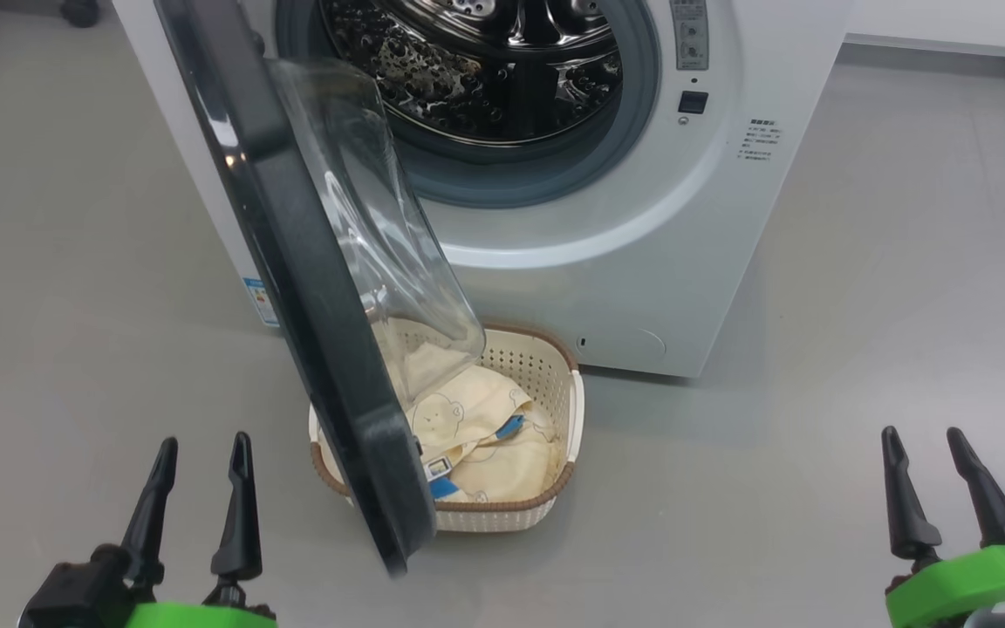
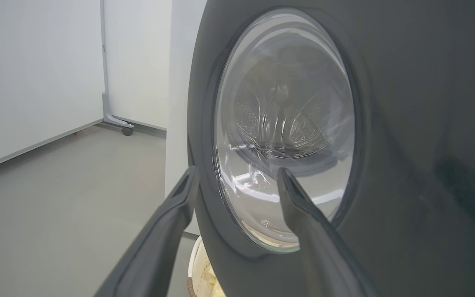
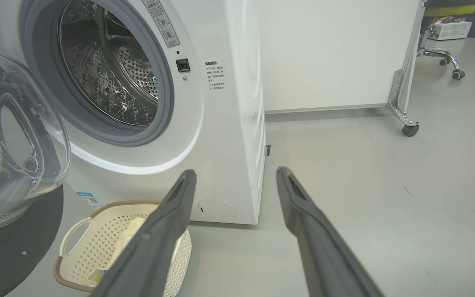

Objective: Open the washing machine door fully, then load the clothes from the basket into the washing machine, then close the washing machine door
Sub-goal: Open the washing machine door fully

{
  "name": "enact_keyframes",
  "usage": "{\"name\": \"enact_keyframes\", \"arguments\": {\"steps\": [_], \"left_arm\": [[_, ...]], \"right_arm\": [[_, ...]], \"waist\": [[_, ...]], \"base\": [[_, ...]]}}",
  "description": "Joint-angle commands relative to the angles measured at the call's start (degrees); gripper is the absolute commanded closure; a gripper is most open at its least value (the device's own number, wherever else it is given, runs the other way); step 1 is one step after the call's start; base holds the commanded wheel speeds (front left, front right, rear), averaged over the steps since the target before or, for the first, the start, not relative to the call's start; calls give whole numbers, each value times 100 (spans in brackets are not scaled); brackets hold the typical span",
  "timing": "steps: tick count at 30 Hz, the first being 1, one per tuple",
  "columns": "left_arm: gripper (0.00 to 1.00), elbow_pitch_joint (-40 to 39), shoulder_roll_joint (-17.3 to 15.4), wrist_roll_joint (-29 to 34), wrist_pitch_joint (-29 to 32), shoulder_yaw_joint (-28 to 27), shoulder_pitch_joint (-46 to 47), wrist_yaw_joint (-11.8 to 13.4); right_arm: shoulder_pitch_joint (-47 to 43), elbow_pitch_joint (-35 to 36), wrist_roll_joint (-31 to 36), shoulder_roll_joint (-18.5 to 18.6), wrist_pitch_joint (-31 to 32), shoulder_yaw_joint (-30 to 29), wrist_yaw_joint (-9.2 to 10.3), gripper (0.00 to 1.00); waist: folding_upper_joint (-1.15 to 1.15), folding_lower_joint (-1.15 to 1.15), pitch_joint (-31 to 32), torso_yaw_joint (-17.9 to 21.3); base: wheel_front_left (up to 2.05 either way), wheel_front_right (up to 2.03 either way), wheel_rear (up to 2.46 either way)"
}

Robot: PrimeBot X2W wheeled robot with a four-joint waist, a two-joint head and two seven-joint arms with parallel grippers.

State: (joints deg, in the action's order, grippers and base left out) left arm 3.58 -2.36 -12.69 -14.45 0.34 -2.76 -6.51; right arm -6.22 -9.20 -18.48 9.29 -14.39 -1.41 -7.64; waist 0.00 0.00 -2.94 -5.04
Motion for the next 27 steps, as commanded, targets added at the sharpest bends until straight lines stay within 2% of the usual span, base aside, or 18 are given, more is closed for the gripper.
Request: {"name": "enact_keyframes", "arguments": {"steps": [1,10,11,12,13,20,27], "left_arm": [[0,-184,-52,24,-55,-193,119,-1],[0,-160,-52,95,-55,-231,128,-23],[6,-146,-52,97,-55,-239,122,-25],[48,-121,-52,96,-55,-242,118,-26],[100,-100,-52,92,-55,-241,119,-29],[100,24,-52,-1,-55,-337,94,2],[100,-230,-52,-114,-55,-812,182,147]], "right_arm": [[78,235,86,67,-61,5,15,0],[47,267,169,-20,-61,-102,15,0],[41,270,168,-26,-61,-105,15,0],[37,274,167,-31,-61,-108,15,0],[33,276,165,-35,-61,-111,15,0],[-6,297,160,-54,-61,-121,15,0],[-104,303,163,-79,-61,-166,15,0]], "waist": [[0,0,-20,39],[0,0,-52,106],[0,0,-53,105],[0,0,-54,103],[0,0,-52,100],[0,0,-11,73],[0,0,103,-29]], "base": [[0,0,0],[0,0,0],[0,0,0],[0,0,0],[0,0,0],[0,0,0],[0,0,0]]}}
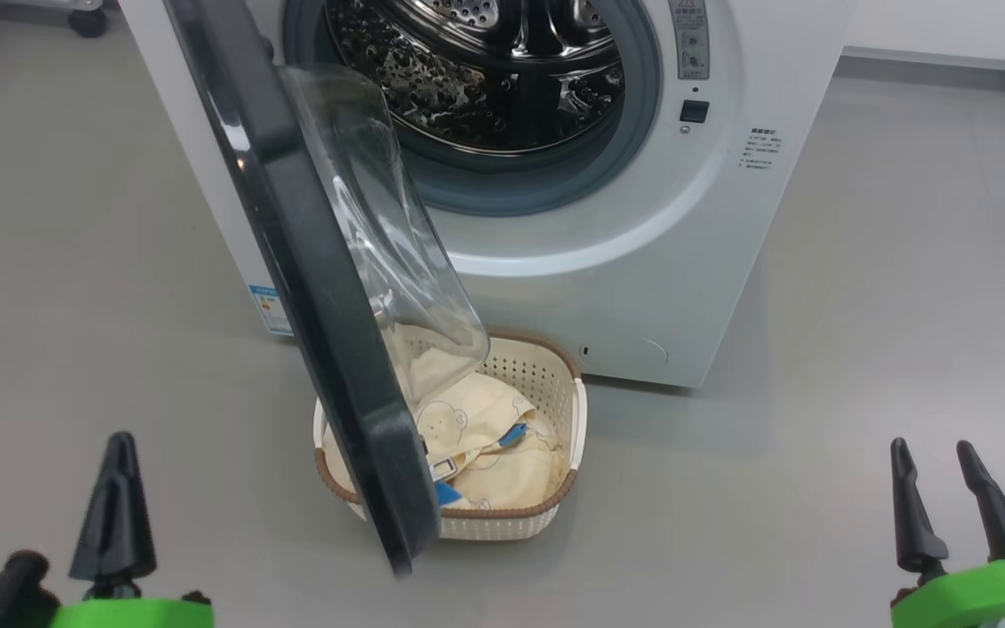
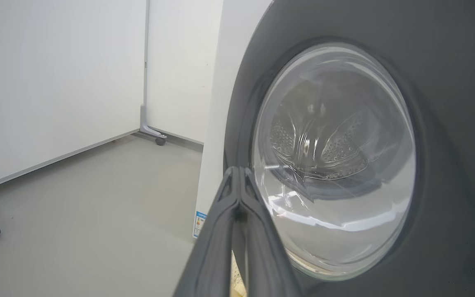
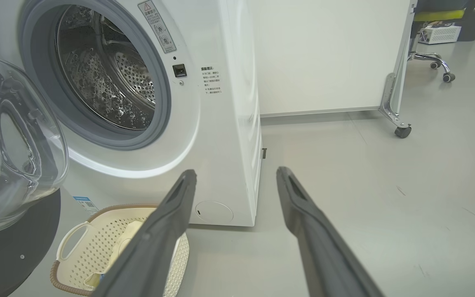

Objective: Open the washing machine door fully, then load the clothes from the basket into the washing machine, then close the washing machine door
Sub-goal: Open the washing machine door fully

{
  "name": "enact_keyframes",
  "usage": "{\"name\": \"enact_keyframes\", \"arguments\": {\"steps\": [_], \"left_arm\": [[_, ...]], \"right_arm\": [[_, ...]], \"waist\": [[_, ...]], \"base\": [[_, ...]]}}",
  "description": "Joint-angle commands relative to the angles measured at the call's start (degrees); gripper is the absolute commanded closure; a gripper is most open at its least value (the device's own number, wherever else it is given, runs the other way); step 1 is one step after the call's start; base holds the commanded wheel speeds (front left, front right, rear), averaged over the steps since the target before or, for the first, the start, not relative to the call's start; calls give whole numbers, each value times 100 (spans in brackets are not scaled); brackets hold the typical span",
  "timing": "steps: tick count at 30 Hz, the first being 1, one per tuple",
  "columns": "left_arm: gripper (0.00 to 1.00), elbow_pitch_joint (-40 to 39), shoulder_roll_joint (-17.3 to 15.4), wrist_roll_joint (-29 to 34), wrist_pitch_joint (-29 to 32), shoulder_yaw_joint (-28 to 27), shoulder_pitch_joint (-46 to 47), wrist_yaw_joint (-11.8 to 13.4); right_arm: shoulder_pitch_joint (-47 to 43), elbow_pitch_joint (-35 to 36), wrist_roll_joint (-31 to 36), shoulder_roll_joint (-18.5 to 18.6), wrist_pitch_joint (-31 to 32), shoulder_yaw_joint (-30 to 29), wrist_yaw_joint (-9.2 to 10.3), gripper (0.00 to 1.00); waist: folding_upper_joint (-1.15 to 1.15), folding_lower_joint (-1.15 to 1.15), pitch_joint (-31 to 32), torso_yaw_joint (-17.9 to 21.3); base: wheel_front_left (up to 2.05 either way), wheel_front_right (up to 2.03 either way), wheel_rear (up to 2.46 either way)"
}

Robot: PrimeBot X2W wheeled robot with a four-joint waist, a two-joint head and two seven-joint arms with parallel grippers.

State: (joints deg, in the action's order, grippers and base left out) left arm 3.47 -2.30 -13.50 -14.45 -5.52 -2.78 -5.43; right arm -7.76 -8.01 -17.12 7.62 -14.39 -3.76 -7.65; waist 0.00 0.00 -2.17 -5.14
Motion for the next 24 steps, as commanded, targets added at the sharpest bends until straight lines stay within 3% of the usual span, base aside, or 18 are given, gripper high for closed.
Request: {"name": "enact_keyframes", "arguments": {"steps": [1,6,11,14,24], "left_arm": [[100,-280,-58,-62,-55,-334,204,44],[100,-782,-58,-141,-55,-871,412,42],[100,-1361,-58,-65,-55,-793,703,22],[100,-1620,-58,19,-55,-322,864,33],[100,-2547,-58,46,391,1567,1104,480]], "right_arm": [[32,182,30,83,-61,67,16,0],[-31,206,38,59,-61,55,16,0],[-106,246,46,22,-61,-30,16,0],[-148,258,54,-9,-61,-106,16,0],[-187,275,77,-110,-61,-148,16,0]], "waist": [[0,0,50,-33],[0,0,165,-137],[0,0,220,-337],[0,0,241,-486],[0,0,318,-783]], "base": [[0,0,0],[0,0,0],[0,0,0],[0,0,0],[0,0,0]]}}
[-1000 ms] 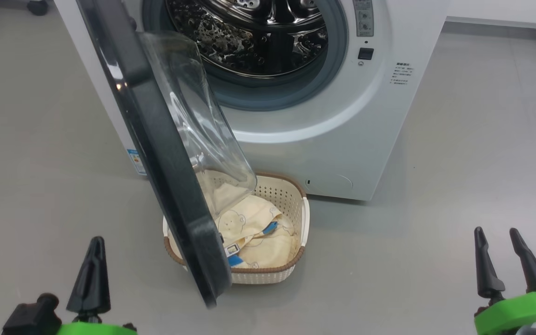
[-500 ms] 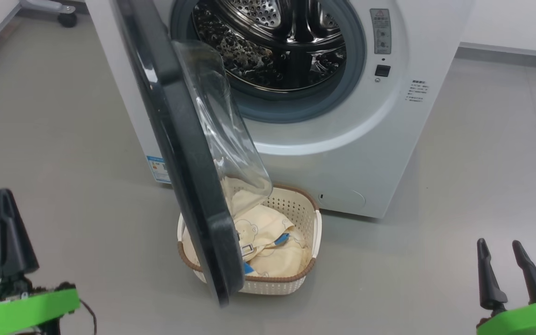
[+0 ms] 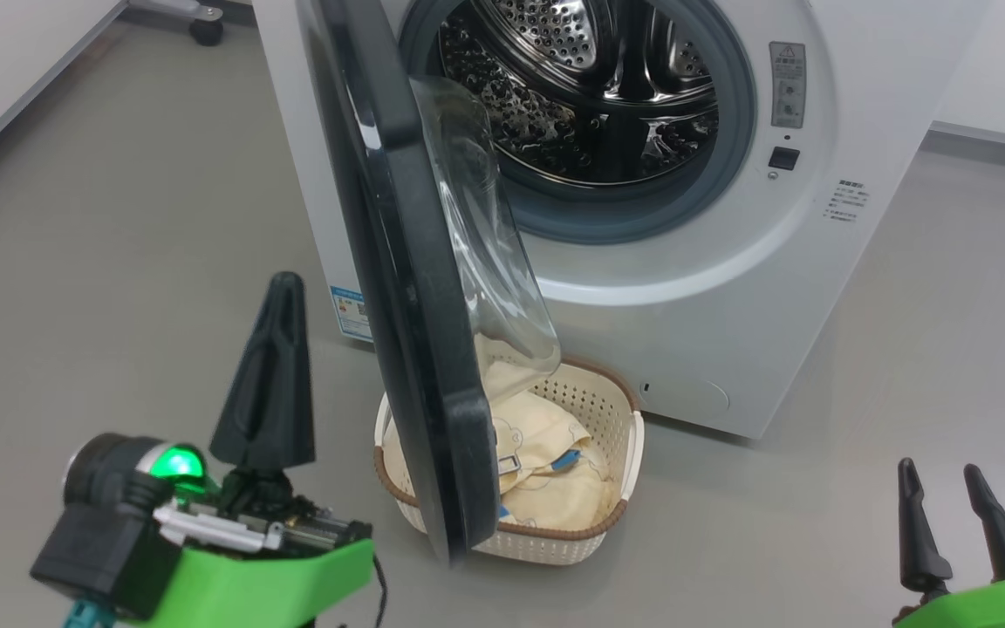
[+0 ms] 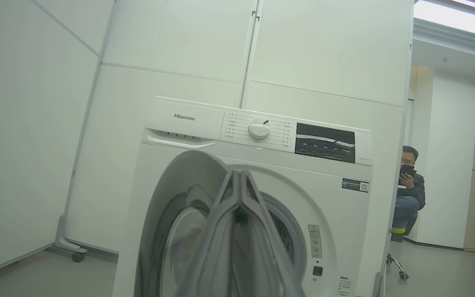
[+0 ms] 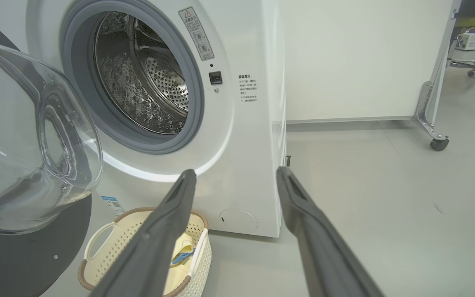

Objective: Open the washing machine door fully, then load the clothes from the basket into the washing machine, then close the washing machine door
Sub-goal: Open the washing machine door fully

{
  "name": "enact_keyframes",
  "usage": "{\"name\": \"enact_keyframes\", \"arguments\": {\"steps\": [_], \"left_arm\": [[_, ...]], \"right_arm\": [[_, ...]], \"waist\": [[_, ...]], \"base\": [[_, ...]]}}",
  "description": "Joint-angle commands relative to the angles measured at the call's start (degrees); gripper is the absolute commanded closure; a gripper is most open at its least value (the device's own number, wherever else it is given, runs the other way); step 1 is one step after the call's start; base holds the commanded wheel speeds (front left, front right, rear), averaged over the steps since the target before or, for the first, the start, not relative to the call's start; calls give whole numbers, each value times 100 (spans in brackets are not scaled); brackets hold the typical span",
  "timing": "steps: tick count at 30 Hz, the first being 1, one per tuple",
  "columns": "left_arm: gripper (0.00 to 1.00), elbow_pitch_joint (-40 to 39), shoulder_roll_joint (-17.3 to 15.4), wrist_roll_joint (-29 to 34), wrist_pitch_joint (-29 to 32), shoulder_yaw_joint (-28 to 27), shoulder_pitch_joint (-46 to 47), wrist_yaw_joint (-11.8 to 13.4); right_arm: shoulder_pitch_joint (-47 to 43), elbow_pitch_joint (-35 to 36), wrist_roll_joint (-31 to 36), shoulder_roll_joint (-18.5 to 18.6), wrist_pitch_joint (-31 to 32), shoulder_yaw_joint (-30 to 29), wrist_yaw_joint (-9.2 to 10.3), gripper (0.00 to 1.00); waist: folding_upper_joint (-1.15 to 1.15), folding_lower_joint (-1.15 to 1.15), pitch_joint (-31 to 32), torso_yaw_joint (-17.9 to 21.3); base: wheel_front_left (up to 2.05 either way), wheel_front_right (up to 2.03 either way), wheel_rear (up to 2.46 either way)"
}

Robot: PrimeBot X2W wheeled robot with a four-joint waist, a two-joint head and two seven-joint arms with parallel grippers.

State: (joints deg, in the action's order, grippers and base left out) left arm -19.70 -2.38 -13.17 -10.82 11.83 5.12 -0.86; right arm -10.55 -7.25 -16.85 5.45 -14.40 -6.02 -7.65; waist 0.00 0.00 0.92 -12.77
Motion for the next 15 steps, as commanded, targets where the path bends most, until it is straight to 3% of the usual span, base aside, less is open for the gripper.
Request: {"name": "enact_keyframes", "arguments": {"steps": [1,7,15], "left_arm": [[100,-307,-50,-32,81,-13,319,45],[100,-670,-50,-494,341,996,332,185],[100,-177,-50,-1653,476,1832,204,505]], "right_arm": [[89,196,51,98,-60,78,16,0],[95,210,51,61,-60,17,16,0],[131,195,-4,43,-60,55,16,0]], "waist": [[0,0,13,-36],[0,0,-35,-148],[0,0,-51,-204]], "base": [[0,0,0],[0,0,0],[0,0,0]]}}
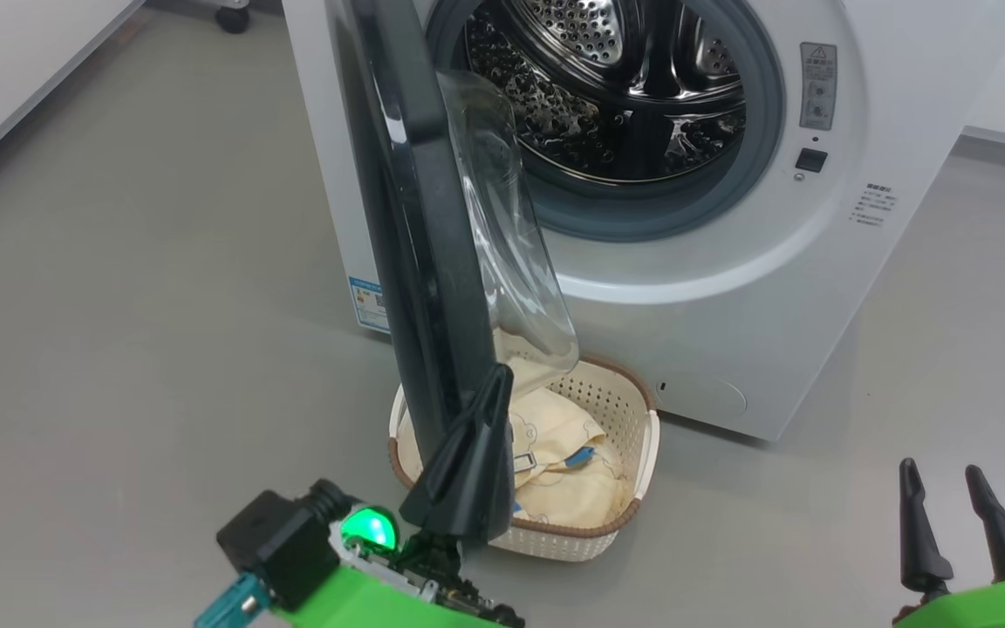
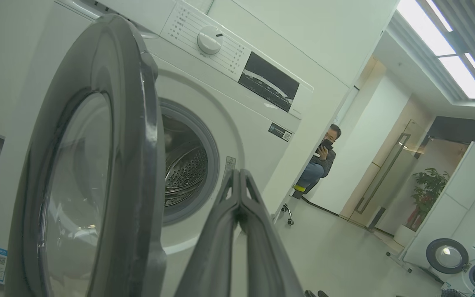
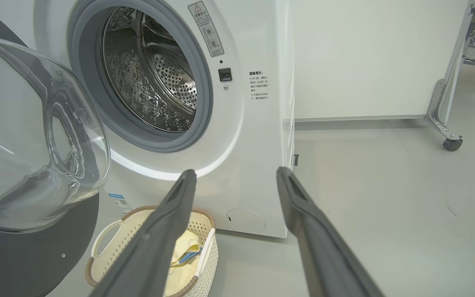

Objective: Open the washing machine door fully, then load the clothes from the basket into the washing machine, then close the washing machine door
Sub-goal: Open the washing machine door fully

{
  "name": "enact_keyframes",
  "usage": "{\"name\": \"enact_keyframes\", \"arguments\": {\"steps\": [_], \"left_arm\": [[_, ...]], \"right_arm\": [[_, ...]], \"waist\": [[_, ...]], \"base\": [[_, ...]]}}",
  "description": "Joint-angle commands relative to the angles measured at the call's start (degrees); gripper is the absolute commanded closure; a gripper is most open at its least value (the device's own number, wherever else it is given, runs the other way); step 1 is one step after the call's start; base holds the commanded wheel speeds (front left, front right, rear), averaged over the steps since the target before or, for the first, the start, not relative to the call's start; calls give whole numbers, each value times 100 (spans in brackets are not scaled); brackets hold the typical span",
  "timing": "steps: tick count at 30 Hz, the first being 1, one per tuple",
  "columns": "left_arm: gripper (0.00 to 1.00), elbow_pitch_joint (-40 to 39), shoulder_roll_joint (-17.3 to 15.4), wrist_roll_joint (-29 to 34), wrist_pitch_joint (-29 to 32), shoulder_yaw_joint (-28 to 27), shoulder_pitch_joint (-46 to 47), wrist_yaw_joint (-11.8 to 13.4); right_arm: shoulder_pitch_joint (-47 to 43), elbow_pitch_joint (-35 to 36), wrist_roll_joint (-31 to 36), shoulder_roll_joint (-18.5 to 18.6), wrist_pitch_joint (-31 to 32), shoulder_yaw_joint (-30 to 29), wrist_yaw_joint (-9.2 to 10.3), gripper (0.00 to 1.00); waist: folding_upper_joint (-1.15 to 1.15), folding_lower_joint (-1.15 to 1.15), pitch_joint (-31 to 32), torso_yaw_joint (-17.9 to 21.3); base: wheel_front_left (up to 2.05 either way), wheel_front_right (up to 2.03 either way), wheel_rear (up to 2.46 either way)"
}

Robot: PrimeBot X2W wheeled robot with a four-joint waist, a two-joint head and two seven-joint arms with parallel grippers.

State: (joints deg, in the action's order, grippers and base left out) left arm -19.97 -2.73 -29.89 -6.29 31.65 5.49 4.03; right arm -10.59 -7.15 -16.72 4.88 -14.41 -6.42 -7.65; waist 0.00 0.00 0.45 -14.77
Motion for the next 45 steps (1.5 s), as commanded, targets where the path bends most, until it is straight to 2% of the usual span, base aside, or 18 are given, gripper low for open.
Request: {"name": "enact_keyframes", "arguments": {"steps": [1,13,19,27,45], "left_arm": [[100,-64,-15,-91,28,-92,158,65],[100,656,-15,-809,119,430,267,319],[100,1053,-15,-851,128,534,482,329],[100,1288,-15,-1038,-33,766,691,497],[100,1527,-15,-1213,-301,928,885,852]], "right_arm": [[136,186,-21,99,-59,89,16,0],[160,104,-41,74,-59,97,16,0],[303,108,-53,94,-59,99,16,0],[439,115,-79,107,-59,41,16,0],[595,125,-91,158,-59,-29,16,0]], "waist": [[0,0,-12,-11],[0,0,-104,-9],[0,0,-326,55],[0,0,-626,78],[0,0,-861,-364]], "base": [[0,0,0],[0,0,0],[0,0,0],[0,0,0],[0,0,0]]}}
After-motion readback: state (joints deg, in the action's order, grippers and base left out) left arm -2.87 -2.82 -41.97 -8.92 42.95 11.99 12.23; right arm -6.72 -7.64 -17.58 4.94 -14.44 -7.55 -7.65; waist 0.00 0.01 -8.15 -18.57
